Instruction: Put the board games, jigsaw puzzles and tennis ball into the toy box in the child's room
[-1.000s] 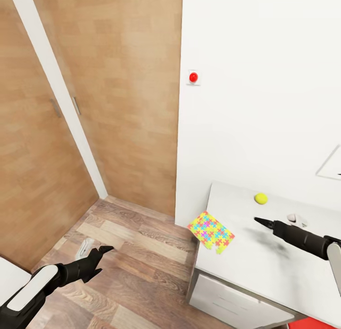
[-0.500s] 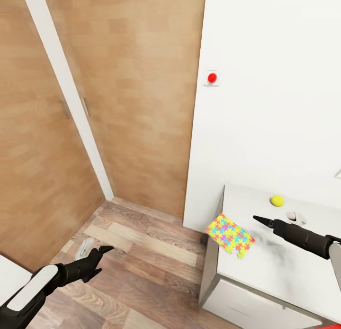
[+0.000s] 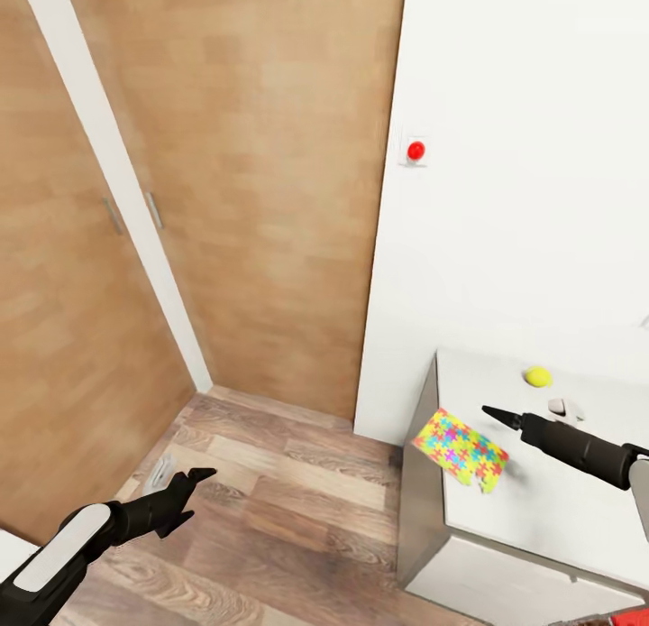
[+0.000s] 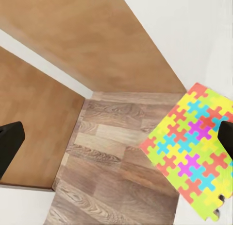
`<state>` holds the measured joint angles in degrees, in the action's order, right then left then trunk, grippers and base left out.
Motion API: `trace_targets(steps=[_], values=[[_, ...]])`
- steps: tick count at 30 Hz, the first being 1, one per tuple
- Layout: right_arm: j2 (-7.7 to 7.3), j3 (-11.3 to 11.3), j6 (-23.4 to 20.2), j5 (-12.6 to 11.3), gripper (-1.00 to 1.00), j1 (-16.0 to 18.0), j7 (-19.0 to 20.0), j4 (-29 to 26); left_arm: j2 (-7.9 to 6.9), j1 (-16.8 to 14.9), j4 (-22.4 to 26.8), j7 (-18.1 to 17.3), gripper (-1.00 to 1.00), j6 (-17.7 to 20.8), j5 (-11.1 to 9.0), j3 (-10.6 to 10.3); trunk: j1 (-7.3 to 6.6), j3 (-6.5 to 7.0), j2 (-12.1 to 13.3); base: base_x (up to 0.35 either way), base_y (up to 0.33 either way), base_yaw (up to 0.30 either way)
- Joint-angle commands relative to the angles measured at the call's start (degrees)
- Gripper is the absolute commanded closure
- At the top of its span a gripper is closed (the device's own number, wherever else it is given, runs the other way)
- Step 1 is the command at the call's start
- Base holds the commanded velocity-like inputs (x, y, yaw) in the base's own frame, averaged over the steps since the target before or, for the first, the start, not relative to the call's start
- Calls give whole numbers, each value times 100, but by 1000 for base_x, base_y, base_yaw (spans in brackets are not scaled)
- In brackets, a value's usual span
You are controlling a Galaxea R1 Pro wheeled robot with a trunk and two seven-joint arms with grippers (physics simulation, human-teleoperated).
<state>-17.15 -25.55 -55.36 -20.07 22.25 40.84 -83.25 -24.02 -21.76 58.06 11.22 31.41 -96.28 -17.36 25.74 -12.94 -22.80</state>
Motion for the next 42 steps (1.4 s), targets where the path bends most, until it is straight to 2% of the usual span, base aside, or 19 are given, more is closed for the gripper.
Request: trace_targets(steps=[1,11,13,14,15,16,17,18,20,21,23,24,26,27,29,30,32,35,42], values=[[1,-7,-28,20,-100,8,33,-11,-6,-3,11,48,-100,-4,-60,-13,4,-9,-12,63,259,-241],[-4,-63,-27,20,-100,7,37,-34,-6,-3,23,49,-100,-4,-57,-28,4,16,-12,31,128,-260],[-5,-232,-27,20,-100,7,37,-37,-3,-3,29,52,-100,-5,-52,-34,4,21,-12,12,49,-271],[-5,-232,-27,20,-100,7,37,-37,-3,-3,29,52,-100,-5,-52,-34,4,24,-12,11,44,-272],[-6,-370,-29,20,-100,7,38,-38,-2,-3,32,53,-100,-7,-48,-37,4,26,-12,8,35,-273],[-6,-370,-29,20,-100,7,38,-38,-2,-3,32,53,-100,-7,-48,-37,4,28,-12,8,35,-273],[-6,-532,-31,20,-100,7,38,-38,-1,-3,39,53,-100,-8,-43,-39,4,30,-12,7,28,-275],[-6,-532,-31,20,-100,7,38,-38,-1,-3,39,53,-100,-8,-43,-39,4,32,-12,7,28,-275],[-7,-864,-33,20,-100,7,38,-40,3,-3,76,58,-100,-13,1,-46,4,35,-12,5,20,-276],[-7,-864,-33,20,-100,7,38,-40,3,-3,76,58,-100,-13,1,-46,4,37,-12,4,18,-277],[-7,-1113,-34,20,-100,7,38,-40,6,-3,129,60,-100,-16,126,-50,4,38,-12,3,13,-278],[-7,-1113,-34,20,-100,7,38,-40,6,-3,129,60,-100,-16,126,-50,4,39,-12,3,11,-278],[-11,-1273,-35,20,-100,7,38,-41,8,-3,168,60,-100,-18,348,-52,4,40,-12,2,8,-279],[-11,-1273,-35,20,-100,7,38,-41,8,-3,168,60,-100,-18,348,-52,4,41,-12,2,7,-279],[-24,-1379,-35,24,-100,7,35,-41,11,-3,202,57,-100,-19,619,-54,4,42,-12,1,5,-280],[-24,-1379,-35,24,-100,7,35,-41,11,-3,202,57,-100,-19,619,-54,4,42,-12,1,5,-280],[-31,-1415,-35,25,-100,7,34,-41,13,-3,231,55,-100,-19,740,-55,4,43,-12,1,4,-280],[-50,-1489,-33,29,-100,7,32,-42,15,-3,411,40,-100,-20,984,-51,4,43,-12,1,2,-280],[-63,-1536,-30,44,-100,7,30,-42,13,-3,651,-22,-100,-19,1133,-34,4,44,-12,0,1,-280]])
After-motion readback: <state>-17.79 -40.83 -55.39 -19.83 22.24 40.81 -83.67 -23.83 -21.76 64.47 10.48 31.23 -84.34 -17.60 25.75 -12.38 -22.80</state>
